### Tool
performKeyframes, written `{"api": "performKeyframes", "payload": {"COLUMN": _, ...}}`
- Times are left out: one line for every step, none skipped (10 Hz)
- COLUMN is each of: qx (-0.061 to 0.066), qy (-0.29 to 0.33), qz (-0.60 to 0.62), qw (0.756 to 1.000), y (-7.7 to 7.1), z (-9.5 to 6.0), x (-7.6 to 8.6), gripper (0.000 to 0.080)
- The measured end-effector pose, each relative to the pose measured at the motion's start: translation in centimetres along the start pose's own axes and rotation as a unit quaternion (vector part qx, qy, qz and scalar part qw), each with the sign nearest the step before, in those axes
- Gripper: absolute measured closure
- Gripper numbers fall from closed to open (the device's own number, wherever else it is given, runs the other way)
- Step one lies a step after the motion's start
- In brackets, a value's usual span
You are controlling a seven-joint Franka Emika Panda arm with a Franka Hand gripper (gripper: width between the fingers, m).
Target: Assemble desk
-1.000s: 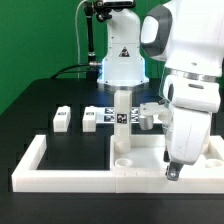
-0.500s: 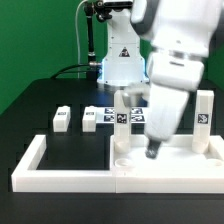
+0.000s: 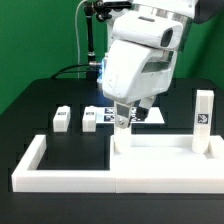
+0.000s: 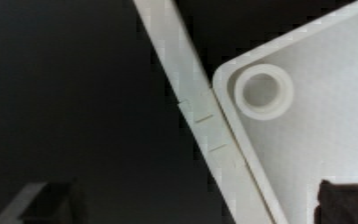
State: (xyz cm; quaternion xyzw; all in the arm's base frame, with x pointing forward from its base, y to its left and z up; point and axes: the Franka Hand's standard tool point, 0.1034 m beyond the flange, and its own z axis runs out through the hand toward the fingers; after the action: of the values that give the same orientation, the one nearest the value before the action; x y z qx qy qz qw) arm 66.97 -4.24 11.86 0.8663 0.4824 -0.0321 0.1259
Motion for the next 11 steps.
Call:
{"api": "performKeyframes", "payload": {"qx": -0.004, "qy": 0.004, "qz": 0.043, "qw": 0.999, "y": 0.0, "z": 0.3, "x": 0.1, "gripper": 0.0151}}
{"api": "performKeyframes", "payload": {"qx": -0.011, "qy": 0.017, "qz": 0.071, "qw": 0.997, "y": -0.5, "z": 1.8, "x": -0.4, "gripper": 0.0151}}
{"api": "performKeyframes", "payload": {"qx": 0.011, "qy": 0.008, "qz": 0.097, "qw": 0.995, "y": -0.7, "z": 2.3, "x": -2.4, "gripper": 0.0151}}
{"api": "performKeyframes", "payload": {"qx": 0.021, "qy": 0.016, "qz": 0.139, "qw": 0.99, "y": 0.4, "z": 1.7, "x": -4.7, "gripper": 0.0151}}
{"api": "performKeyframes", "payload": {"qx": 0.036, "qy": 0.013, "qz": 0.176, "qw": 0.984, "y": 0.8, "z": 2.1, "x": -7.4, "gripper": 0.0151}}
{"api": "performKeyframes", "payload": {"qx": 0.048, "qy": 0.008, "qz": 0.231, "qw": 0.972, "y": 1.3, "z": 2.5, "x": -9.8, "gripper": 0.0151}}
{"api": "performKeyframes", "payload": {"qx": 0.048, "qy": 0.006, "qz": 0.286, "qw": 0.957, "y": 1.7, "z": 2.5, "x": -11.5, "gripper": 0.0151}}
{"api": "performKeyframes", "payload": {"qx": 0.05, "qy": 0.004, "qz": 0.315, "qw": 0.948, "y": 1.2, "z": 2.6, "x": -11.3, "gripper": 0.0151}}
{"api": "performKeyframes", "payload": {"qx": 0.051, "qy": 0.002, "qz": 0.348, "qw": 0.936, "y": 1.1, "z": 2.7, "x": -10.9, "gripper": 0.0151}}
{"api": "performKeyframes", "payload": {"qx": 0.052, "qy": 0.001, "qz": 0.374, "qw": 0.926, "y": 1.1, "z": 2.7, "x": -11.0, "gripper": 0.0151}}
{"api": "performKeyframes", "payload": {"qx": 0.056, "qy": 0.001, "qz": 0.401, "qw": 0.914, "y": 1.1, "z": 2.8, "x": -11.1, "gripper": 0.0151}}
